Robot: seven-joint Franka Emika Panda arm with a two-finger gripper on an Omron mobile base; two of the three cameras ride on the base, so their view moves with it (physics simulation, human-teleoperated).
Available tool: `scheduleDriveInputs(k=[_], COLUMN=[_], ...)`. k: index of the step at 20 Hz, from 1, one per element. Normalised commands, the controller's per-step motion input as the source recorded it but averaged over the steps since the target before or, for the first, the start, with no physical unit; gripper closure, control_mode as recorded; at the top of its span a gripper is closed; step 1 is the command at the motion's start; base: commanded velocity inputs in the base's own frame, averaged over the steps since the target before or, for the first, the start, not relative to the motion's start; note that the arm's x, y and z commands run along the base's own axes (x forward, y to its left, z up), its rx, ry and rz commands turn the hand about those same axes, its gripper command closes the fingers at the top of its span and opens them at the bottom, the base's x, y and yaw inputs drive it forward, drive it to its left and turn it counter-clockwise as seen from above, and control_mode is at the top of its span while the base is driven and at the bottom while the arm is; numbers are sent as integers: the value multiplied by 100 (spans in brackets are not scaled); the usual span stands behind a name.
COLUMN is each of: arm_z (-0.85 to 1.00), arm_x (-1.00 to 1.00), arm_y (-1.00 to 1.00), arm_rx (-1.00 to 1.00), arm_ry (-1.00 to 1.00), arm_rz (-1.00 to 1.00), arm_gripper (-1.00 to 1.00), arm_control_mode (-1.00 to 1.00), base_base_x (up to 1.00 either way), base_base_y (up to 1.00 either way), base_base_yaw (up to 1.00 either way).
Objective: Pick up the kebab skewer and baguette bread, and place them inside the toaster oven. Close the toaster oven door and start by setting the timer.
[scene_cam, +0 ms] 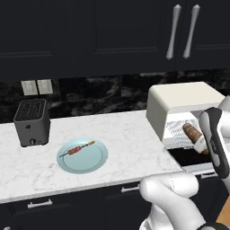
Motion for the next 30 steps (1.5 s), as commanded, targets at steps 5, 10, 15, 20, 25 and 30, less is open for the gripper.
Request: scheduleDriveInputs(k=[5,10,15,20,25,30], arm_z=[0,-7,-18,-23,-24,-21], arm_x=[34,48,47,30,18,3], arm_y=[-15,-9,-14,-7,0,0], arm_rx=[0,0,0,0,0,0], arm_ry=[0,0,0,0,0,0], arm_rz=[1,0,0,0,0,0], arm_gripper=[100,100,100,100,100,100], arm_control_mode=[-100,-100,-100,-100,-100,-100], base_base_x=[0,0,0,0,0,0], base_base_y=[0,0,0,0,0,0], base_base_yaw=[0,0,0,0,0,0])
